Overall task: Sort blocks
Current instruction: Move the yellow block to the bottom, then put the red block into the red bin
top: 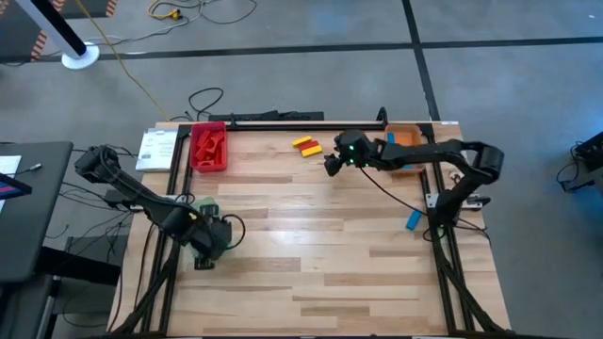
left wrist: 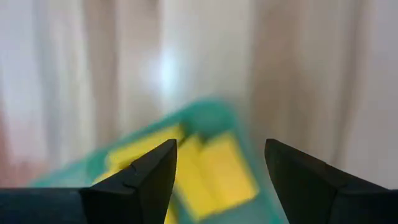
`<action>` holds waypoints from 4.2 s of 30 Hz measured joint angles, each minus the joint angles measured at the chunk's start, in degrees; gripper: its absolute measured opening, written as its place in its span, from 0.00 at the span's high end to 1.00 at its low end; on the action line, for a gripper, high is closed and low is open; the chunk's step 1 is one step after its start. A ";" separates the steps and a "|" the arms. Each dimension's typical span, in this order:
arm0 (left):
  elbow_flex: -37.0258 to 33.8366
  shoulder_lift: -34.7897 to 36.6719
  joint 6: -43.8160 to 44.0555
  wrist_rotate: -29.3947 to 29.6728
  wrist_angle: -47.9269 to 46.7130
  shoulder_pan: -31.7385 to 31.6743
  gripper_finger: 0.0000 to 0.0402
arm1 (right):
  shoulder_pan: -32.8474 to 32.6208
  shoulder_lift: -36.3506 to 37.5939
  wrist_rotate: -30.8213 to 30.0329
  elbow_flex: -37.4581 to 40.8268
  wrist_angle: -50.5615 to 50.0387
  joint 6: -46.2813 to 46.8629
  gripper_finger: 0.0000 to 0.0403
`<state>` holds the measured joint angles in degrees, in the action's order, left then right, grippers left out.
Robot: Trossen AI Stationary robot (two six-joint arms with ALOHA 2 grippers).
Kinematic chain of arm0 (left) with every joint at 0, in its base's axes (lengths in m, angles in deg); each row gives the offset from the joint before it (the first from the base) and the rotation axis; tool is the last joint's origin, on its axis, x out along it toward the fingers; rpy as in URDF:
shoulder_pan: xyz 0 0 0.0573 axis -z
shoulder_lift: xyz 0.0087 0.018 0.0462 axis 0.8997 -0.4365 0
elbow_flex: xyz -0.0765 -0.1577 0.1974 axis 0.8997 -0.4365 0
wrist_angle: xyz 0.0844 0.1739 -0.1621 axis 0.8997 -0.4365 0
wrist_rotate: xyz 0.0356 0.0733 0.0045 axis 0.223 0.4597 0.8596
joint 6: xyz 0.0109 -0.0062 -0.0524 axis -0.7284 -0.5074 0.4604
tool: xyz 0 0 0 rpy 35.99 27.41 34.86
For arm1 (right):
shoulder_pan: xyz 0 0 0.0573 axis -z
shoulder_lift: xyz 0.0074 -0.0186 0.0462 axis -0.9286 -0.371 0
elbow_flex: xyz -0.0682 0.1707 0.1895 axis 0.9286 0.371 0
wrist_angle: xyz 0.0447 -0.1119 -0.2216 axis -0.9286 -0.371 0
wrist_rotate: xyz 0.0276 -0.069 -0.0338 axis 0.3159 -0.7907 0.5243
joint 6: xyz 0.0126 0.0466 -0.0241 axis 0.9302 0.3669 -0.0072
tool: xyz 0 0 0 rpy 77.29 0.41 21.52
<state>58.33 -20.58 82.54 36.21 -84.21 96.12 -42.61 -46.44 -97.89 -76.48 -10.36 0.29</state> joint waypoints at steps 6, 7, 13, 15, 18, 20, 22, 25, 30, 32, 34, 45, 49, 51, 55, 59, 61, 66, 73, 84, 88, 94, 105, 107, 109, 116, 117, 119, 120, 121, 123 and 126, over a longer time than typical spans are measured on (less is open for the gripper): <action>0.00 0.56 -7.38 -0.01 15.82 2.63 0.41 | 3.16 -7.74 4.22 -8.57 -2.78 -1.94 0.33; 0.00 0.54 -8.27 -0.04 17.81 2.97 0.41 | 3.59 -8.98 4.42 -10.33 -4.52 -2.52 0.33; 0.00 0.50 -9.58 0.00 22.71 3.62 0.41 | 5.53 -15.80 4.61 -21.48 -15.18 -6.70 0.33; -0.15 0.50 -9.19 0.00 22.76 3.76 0.41 | 6.20 -17.94 4.63 -24.34 -17.56 -7.71 0.33; -1.04 0.50 -8.56 0.00 22.80 3.77 0.41 | 7.18 -20.52 4.65 -27.35 -18.93 -8.22 0.33; -1.54 0.47 -7.81 -0.01 23.12 3.76 0.41 | 7.70 -22.15 5.31 -29.17 -18.60 -8.55 0.33; -1.75 0.47 -7.55 0.00 23.11 3.76 0.41 | 8.25 -23.73 5.75 -30.63 -19.92 -8.58 0.33; -1.75 0.47 -7.53 0.00 23.59 3.83 0.41 | 8.74 -25.95 6.12 -32.21 -21.20 -8.62 0.33; -1.77 0.47 -8.14 0.00 25.36 3.83 0.41 | 9.42 -28.16 7.68 -34.22 -23.86 -8.71 0.33; -1.77 0.47 -8.23 0.00 25.52 3.83 0.41 | 9.44 -28.50 8.77 -34.39 -24.98 -8.72 0.33; -1.79 0.47 -8.24 0.00 25.68 3.83 0.41 | 9.48 -28.54 10.57 -34.45 -26.96 -8.83 0.33; -1.79 0.47 -8.51 0.00 25.75 3.83 0.41 | 3.98 -23.37 12.78 -33.97 -43.92 -11.46 0.33; -1.79 0.47 -9.21 0.03 25.87 3.83 0.41 | 2.42 -18.63 10.00 -34.08 -41.14 -15.43 0.33; -1.79 0.47 -9.49 0.30 25.97 3.83 0.41 | 2.43 -17.24 8.26 -34.17 -37.72 -17.61 0.33; -1.79 0.47 -9.52 0.78 26.12 3.83 0.41 | 3.72 -17.05 7.79 -34.08 -29.83 -18.19 0.33; -1.79 0.47 -9.05 0.87 26.21 3.83 0.41 | 5.99 -18.08 9.24 -34.26 -26.80 -16.88 0.33; -1.79 0.47 -8.91 0.94 26.19 3.98 0.41 | 6.97 -19.77 10.39 -34.11 -27.63 -16.40 0.33; -1.81 0.47 -9.42 0.92 26.23 4.03 0.41 | 8.12 -23.00 12.08 -34.14 -27.20 -16.07 0.33; -1.81 0.47 -10.02 0.94 26.25 4.03 0.41 | 8.27 -24.43 12.34 -34.15 -24.85 -16.90 0.33; -1.81 0.47 -10.59 2.02 26.86 4.03 0.41 | 10.36 -25.28 14.54 -34.12 -24.16 -15.77 0.33; -1.81 0.47 -11.84 2.12 28.91 4.03 0.41 | 10.61 -25.18 14.57 -34.22 -23.55 -15.76 0.33; -1.81 0.47 -12.54 2.57 29.68 4.03 0.41 | 11.29 -25.18 14.60 -34.21 -23.37 -15.83 0.33; -1.81 0.47 -12.54 2.99 31.63 4.03 0.41 | 10.33 -26.32 15.86 -34.16 -23.41 -14.71 0.33; -1.81 0.47 -12.78 3.01 31.92 4.03 0.41 | 10.08 -28.03 15.86 -34.31 -22.54 -14.42 0.33; -1.81 0.47 -12.80 2.99 32.03 4.03 0.41 | 9.76 -29.18 15.87 -34.39 -23.24 -13.34 0.33; -1.81 0.45 -13.41 2.99 32.37 4.31 0.41 | 7.66 -29.57 14.74 -37.30 -32.69 -15.18 0.33; -1.81 0.45 -13.45 2.99 32.48 4.31 0.41 | 7.14 -29.57 14.56 -37.85 -34.65 -15.78 0.33; -1.81 0.45 -13.85 3.01 32.39 4.31 0.41 | 5.91 -29.55 14.53 -38.68 -38.74 -17.69 0.33; -1.81 0.45 -13.87 3.01 32.44 4.31 0.41 | 5.23 -29.55 14.48 -39.16 -40.55 -19.10 0.33; -1.81 0.45 -13.89 3.04 32.42 4.31 0.41 | 4.59 -29.55 14.20 -39.71 -42.35 -20.57 0.33; -1.81 0.45 -13.91 3.26 32.42 4.31 0.41 | 3.55 -29.57 13.08 -40.67 -44.33 -22.44 0.33; -1.81 0.45 -13.96 3.26 32.44 4.31 0.41 | 2.82 -29.70 10.60 -42.07 -42.56 -22.69 0.33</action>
<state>56.52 -20.12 68.58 39.47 -51.78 100.43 -39.79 -76.14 -87.30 -118.55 -52.93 -22.40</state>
